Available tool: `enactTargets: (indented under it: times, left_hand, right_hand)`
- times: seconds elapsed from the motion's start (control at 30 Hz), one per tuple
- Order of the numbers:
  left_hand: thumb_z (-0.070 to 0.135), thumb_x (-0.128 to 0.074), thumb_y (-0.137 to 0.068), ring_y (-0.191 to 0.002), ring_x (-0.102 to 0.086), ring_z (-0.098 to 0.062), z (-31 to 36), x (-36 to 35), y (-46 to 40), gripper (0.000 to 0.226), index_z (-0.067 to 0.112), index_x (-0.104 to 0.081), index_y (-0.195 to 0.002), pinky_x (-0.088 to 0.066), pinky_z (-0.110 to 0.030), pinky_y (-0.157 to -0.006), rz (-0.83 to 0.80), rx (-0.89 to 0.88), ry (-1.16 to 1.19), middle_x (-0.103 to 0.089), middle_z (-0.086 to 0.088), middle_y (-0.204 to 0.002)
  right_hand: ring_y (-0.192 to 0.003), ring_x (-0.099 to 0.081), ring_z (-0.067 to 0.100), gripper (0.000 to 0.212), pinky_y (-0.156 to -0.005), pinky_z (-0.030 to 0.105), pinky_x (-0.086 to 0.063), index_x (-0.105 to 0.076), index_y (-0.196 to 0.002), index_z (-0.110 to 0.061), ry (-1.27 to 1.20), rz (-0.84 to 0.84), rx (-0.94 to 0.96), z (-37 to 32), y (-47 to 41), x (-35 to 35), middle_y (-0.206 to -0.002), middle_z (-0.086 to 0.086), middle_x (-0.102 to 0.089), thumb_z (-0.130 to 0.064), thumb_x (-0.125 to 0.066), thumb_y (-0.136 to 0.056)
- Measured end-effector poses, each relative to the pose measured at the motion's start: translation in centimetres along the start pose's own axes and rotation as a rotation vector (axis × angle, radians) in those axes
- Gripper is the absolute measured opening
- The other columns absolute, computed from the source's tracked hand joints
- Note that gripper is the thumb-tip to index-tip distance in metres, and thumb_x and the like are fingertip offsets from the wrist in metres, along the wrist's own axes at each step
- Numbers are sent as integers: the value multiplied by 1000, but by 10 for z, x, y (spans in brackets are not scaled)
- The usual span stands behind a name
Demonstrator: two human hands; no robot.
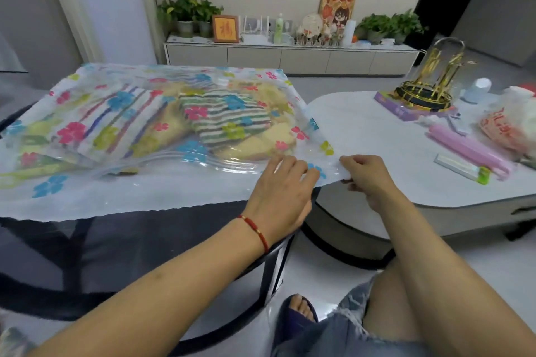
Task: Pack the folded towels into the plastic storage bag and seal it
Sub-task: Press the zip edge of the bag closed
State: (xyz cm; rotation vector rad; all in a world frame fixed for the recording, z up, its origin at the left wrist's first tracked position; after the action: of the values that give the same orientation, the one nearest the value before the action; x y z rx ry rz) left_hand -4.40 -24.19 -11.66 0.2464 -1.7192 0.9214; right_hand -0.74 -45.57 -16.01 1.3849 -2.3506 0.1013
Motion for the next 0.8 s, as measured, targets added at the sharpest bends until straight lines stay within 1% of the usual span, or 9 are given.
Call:
enactTargets:
  times: [0.07, 0.17, 0.27, 0.33, 0.4, 0.5, 0.57, 0.63, 0.8]
  left_hand:
    - [30, -45, -91, -114, -46, -29, 12, -21, -26, 40, 18, -48, -129, -33, -44, -99, -103, 46, 19, -56, -3, -118]
    - [43, -52, -90, -115, -45, -27, 17, -49, -52, 50, 19, -44, -134, -35, -45, -92, -194, 134, 35, -53, -3, -125]
    - [46, -54, -90, -111, -48, -27, 15, -61, -62, 45, 23, -48, -129, -35, -44, -91, -136, 150, 18, -54, -2, -121]
    - [51, -51, -92, -106, -51, -26, 11, -63, -60, 42, 26, -52, -126, -36, -42, -89, -60, 137, 40, -57, 1, -115]
    - [50, -51, -93, -99, -54, -24, 9, -63, -57, 39, 27, -56, -124, -37, -39, -82, 15, 116, 79, -60, 3, -108]
    - [44, -56, -91, -86, -59, -25, 8, -57, -56, 33, 25, -65, -116, -39, -38, -74, 118, 85, 102, -65, 1, -96]
    - [35, -62, -88, -78, -59, -26, 12, -53, -59, 21, 19, -69, -99, -40, -38, -69, 180, 22, 83, -65, -1, -85]
    - [25, -64, -83, -69, -58, -27, 15, -50, -63, 11, 14, -67, -82, -40, -37, -63, 236, -30, 75, -62, -3, -75]
    - [8, -73, -64, -55, -53, -28, 18, -43, -71, 14, 8, -58, -64, -33, -32, -53, 283, -126, 112, -54, -8, -62]
  right_hand:
    - [-64, -62, 19, 16, -57, 29, -50, -75, -89, -8, -76, -52, -58, 2, -3, -1, -83, 6, -69, -22, -69, -94]
    - [-50, -60, 14, 12, -45, 23, -46, -74, -90, -4, -169, -125, -187, 5, -6, -4, -73, 7, -67, -15, -73, -88]
    - [-48, -56, 13, 7, -40, 21, -40, -72, -84, -6, -242, -231, -285, 7, -8, -8, -69, 7, -66, -13, -71, -84]
    - [-50, -55, 12, 8, -38, 20, -38, -72, -88, -8, -239, -301, -319, 9, -9, -9, -73, 7, -67, -15, -71, -84]
    - [-52, -51, 11, 9, -37, 20, -32, -72, -89, -11, -186, -342, -304, 8, -12, -8, -75, 6, -64, -17, -69, -83]
    - [-48, -41, 9, 8, -41, 22, -22, -69, -76, -17, -79, -372, -235, 4, -13, -8, -67, 1, -55, -20, -64, -83]
    - [-46, -39, 8, 25, -42, 22, -22, -64, -57, -24, -26, -390, -156, 2, -12, -7, -61, -3, -52, -19, -60, -81]
    - [-45, -38, 8, 34, -40, 21, -23, -58, -49, -24, 16, -365, -87, -1, -10, -6, -57, -4, -49, -16, -58, -81]
    - [-52, -35, 13, 28, -43, 23, -22, -53, -59, -18, 131, -249, 51, -7, -11, -4, -58, 0, -45, -12, -55, -86]
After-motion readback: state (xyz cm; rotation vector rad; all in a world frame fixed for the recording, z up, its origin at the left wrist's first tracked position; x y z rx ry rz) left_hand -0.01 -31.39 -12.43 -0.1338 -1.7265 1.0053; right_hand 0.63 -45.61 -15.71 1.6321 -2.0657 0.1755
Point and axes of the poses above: each hand's wrist, its own y-axis away from the middle knuckle, its own x-axis out of the back of the hand, z = x × y, the point moved 5 cm from there along -y, towards the middle knuckle
